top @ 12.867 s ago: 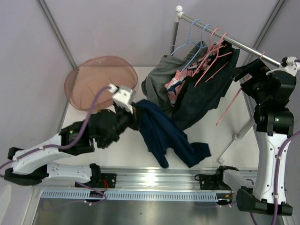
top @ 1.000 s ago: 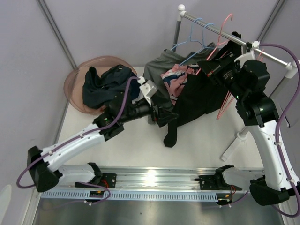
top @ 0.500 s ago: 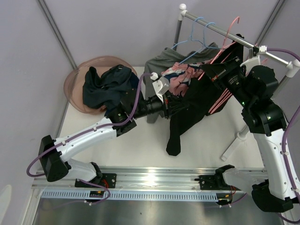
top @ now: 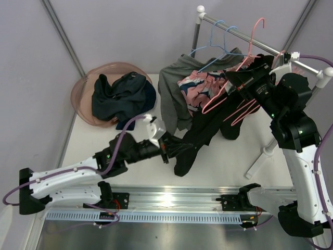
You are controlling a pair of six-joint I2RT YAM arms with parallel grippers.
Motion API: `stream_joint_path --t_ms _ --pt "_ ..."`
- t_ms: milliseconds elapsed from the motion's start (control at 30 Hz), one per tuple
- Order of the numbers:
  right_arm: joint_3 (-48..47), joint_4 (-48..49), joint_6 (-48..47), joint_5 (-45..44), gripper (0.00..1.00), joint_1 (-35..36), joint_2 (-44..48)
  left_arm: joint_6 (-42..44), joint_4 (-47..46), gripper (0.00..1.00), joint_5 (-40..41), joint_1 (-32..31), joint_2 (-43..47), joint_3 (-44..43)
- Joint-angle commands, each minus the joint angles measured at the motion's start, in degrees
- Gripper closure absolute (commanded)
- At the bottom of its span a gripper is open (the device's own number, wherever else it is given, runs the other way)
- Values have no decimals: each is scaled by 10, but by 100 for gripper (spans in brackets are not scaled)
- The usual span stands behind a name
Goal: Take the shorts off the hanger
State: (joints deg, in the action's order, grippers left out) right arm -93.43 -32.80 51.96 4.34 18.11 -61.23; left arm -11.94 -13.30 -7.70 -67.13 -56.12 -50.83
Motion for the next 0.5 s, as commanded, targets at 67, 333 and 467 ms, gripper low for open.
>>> stream_joint_path --t_ms 67,333,467 --pt "-36 69 -24 -24 100 -32 2 -33 21 100 58 -55 96 111" --pt "-12 117 73 48 100 -27 9 -41 -2 100 167 -62 37 100" --pt "23 177 159 107 100 0 25 6 -11 100 272 -60 -42 -5"
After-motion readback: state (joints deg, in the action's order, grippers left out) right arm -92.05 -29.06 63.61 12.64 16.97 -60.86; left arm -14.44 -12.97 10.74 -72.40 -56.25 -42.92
